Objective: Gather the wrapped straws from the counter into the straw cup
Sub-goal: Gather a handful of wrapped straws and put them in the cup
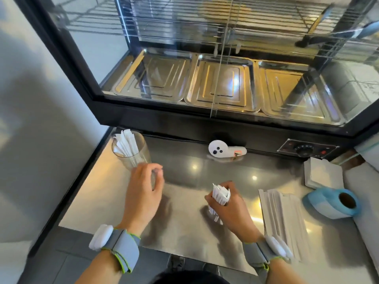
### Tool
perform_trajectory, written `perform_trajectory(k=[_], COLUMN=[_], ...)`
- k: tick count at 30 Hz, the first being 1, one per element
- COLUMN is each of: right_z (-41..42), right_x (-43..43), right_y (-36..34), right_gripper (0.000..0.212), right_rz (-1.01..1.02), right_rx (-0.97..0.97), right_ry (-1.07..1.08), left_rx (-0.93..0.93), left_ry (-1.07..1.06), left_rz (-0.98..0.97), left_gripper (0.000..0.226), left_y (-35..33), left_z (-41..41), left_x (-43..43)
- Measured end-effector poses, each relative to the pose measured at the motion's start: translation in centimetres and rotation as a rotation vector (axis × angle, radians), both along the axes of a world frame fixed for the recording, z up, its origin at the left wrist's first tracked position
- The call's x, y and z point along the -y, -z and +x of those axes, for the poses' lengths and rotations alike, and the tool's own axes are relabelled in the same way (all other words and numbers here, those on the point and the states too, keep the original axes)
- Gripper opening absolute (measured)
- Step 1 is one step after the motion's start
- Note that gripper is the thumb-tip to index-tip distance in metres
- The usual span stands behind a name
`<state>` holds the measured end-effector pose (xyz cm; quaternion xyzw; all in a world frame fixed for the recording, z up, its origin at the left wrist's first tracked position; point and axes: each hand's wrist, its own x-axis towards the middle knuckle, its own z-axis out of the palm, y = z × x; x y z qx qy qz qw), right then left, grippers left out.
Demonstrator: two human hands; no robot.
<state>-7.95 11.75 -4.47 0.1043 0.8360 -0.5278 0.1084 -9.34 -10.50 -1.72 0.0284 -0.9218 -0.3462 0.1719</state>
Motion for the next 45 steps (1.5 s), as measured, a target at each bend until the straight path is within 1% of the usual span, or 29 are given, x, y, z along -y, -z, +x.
perform_trajectory(k=[2, 4, 6, 8, 10, 12, 15, 17, 19, 21, 24, 26, 28, 30, 36, 40, 43, 45], right_z=[-0.2, -0.5, -0.9, -1.3, -1.5, -1.8, -2.9, -3.8, -4.9, -6.0, -7.7, -8.5, -9.3, -10.1, -12.0, -12.8, -12.8, -12.8], right_x=[0.0, 0.1, 0.5, 1.5, 2.8, 4.1, 6.3, 7.4, 9.1, 10.4, 12.2, 13.4, 14.5, 15.7, 18.6, 18.8, 18.6, 18.4], right_y=[-0.1, -0.3, -0.6, -1.0, -1.7, -2.6, -4.6, -6.2, -7.7, -9.1, -10.9, -11.8, -12.2, -12.1, -9.4, -7.9, -7.4, -7.3], right_gripper=[0.029, 0.031, 0.032, 0.033, 0.036, 0.034, 0.025, 0.021, 0.015, 0.010, 0.018, 0.025, 0.027, 0.027, 0.022, 0.035, 0.038, 0.049], right_rz=[0.150, 0.202, 0.182, 0.084, -0.001, -0.021, -0.061, -0.113, -0.160, -0.195, -0.195, -0.203, -0.220, -0.218, -0.059, 0.072, 0.305, 0.370], right_rx=[-0.022, 0.003, 0.021, 0.052, 0.052, 0.012, -0.044, -0.116, -0.184, -0.243, -0.352, -0.366, -0.363, -0.342, -0.240, -0.191, -0.249, -0.235], right_ry=[-0.003, -0.015, -0.019, -0.065, -0.103, -0.115, -0.188, -0.234, -0.233, -0.190, -0.112, -0.072, -0.047, -0.036, -0.084, -0.137, -0.322, -0.445], left_rx=[-0.064, -0.120, -0.158, -0.163, -0.119, -0.046, 0.088, 0.195, 0.261, 0.257, 0.242, 0.244, 0.238, 0.222, 0.187, 0.182, 0.189, 0.176], left_ry=[-0.089, -0.172, -0.250, -0.315, -0.327, -0.291, -0.178, -0.118, -0.113, -0.123, -0.129, -0.100, -0.075, -0.077, -0.113, -0.103, -0.120, -0.162], left_rz=[0.015, 0.023, 0.032, 0.032, 0.006, -0.006, 0.089, 0.175, 0.208, 0.201, 0.240, 0.241, 0.228, 0.260, 0.380, 0.391, 0.410, 0.453], left_gripper=[0.006, 0.003, 0.006, 0.011, 0.021, 0.036, 0.056, 0.062, 0.061, 0.055, 0.041, 0.038, 0.035, 0.036, 0.039, 0.040, 0.041, 0.033], left_y=[-0.7, -1.2, -1.7, -1.9, -2.1, -2.3, -2.5, -2.7, -2.5, -2.3, -2.2, -2.2, -2.1, -1.9, -1.5, -1.3, -0.8, -0.3], left_z=[-0.3, -0.7, -1.1, -1.5, -2.2, -3.2, -4.9, -6.1, -6.7, -7.0, -7.2, -7.2, -7.1, -6.9, -6.6, -6.2, -6.0, -5.5], left_x=[1.4, 2.8, 4.2, 5.7, 6.9, 8.0, 8.9, 8.7, 9.0, 9.0, 9.1, 9.2, 9.2, 9.3, 9.7, 9.9, 10.1, 10.2])
